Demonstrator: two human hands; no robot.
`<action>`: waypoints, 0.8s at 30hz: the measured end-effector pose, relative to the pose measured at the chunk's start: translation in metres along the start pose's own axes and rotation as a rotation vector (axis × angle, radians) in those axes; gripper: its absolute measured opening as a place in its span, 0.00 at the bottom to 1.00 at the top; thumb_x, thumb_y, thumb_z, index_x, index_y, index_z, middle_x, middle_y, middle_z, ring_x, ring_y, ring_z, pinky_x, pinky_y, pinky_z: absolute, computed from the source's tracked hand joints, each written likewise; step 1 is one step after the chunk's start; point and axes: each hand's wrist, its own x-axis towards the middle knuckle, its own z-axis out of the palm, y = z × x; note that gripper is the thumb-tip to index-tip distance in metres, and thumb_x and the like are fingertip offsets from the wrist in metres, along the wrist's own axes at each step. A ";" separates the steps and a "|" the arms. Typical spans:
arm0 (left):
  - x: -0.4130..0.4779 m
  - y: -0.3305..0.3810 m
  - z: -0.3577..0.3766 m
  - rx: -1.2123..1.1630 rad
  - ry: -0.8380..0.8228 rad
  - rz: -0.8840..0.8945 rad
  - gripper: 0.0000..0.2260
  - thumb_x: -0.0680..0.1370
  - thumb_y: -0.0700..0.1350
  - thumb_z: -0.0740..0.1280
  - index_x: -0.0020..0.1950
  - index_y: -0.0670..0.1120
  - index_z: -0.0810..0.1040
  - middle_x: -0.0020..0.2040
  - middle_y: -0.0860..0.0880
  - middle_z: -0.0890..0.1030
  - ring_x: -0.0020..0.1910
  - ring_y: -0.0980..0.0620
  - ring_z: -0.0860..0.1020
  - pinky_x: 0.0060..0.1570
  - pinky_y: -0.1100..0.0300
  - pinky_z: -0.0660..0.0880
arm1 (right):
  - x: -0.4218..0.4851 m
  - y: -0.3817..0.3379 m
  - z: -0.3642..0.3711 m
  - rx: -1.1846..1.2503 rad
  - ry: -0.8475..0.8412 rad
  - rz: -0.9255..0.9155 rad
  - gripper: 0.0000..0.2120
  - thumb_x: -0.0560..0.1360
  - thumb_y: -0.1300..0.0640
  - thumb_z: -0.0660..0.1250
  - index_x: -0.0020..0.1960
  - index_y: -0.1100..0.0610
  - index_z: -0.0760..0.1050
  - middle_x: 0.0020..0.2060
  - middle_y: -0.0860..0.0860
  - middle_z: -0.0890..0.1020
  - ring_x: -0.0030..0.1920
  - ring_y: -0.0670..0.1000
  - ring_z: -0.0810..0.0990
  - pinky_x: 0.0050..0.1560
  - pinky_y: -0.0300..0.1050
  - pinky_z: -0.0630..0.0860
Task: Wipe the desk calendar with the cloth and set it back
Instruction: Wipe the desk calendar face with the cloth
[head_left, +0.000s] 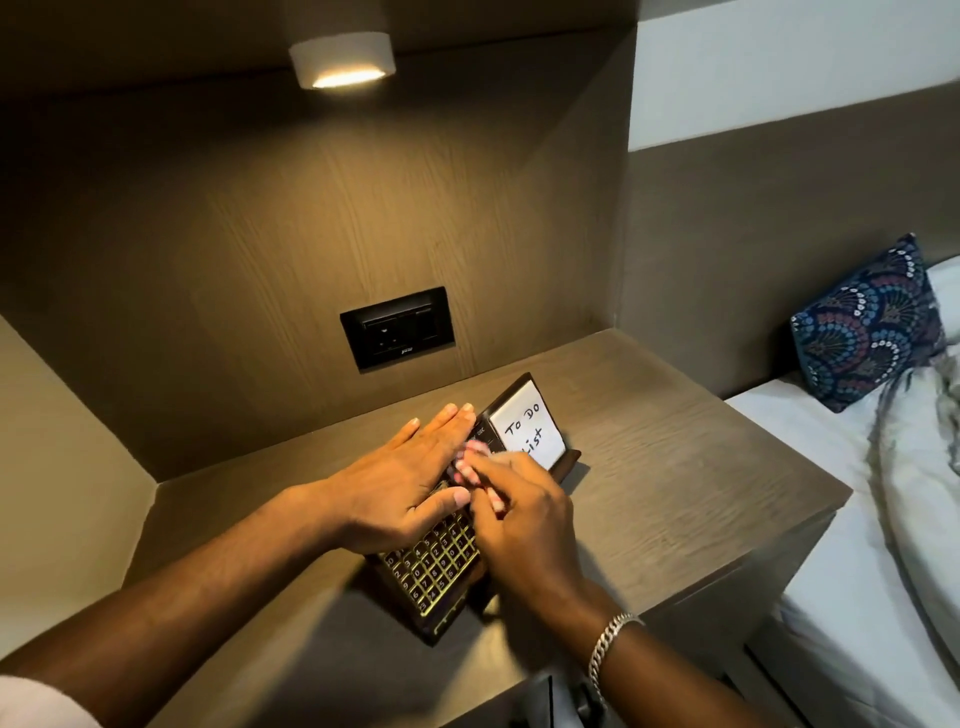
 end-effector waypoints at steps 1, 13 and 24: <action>0.001 0.001 -0.001 -0.004 0.005 0.001 0.36 0.78 0.65 0.46 0.77 0.50 0.34 0.80 0.49 0.39 0.77 0.59 0.35 0.76 0.53 0.39 | 0.008 -0.002 -0.001 0.010 0.043 0.007 0.17 0.75 0.60 0.65 0.63 0.51 0.79 0.50 0.48 0.81 0.51 0.46 0.78 0.50 0.39 0.77; 0.003 0.006 -0.002 0.002 0.008 -0.036 0.36 0.78 0.65 0.46 0.77 0.48 0.34 0.79 0.48 0.38 0.77 0.57 0.34 0.76 0.52 0.39 | 0.032 -0.003 -0.005 -0.105 0.037 0.176 0.15 0.75 0.54 0.64 0.61 0.49 0.80 0.48 0.52 0.82 0.48 0.51 0.80 0.44 0.41 0.75; 0.012 0.007 -0.006 0.070 -0.015 -0.039 0.34 0.78 0.64 0.46 0.76 0.51 0.32 0.79 0.50 0.36 0.76 0.57 0.34 0.76 0.50 0.38 | 0.030 -0.003 -0.049 -0.046 -0.602 0.298 0.12 0.69 0.53 0.74 0.53 0.47 0.84 0.48 0.48 0.86 0.49 0.47 0.81 0.51 0.46 0.80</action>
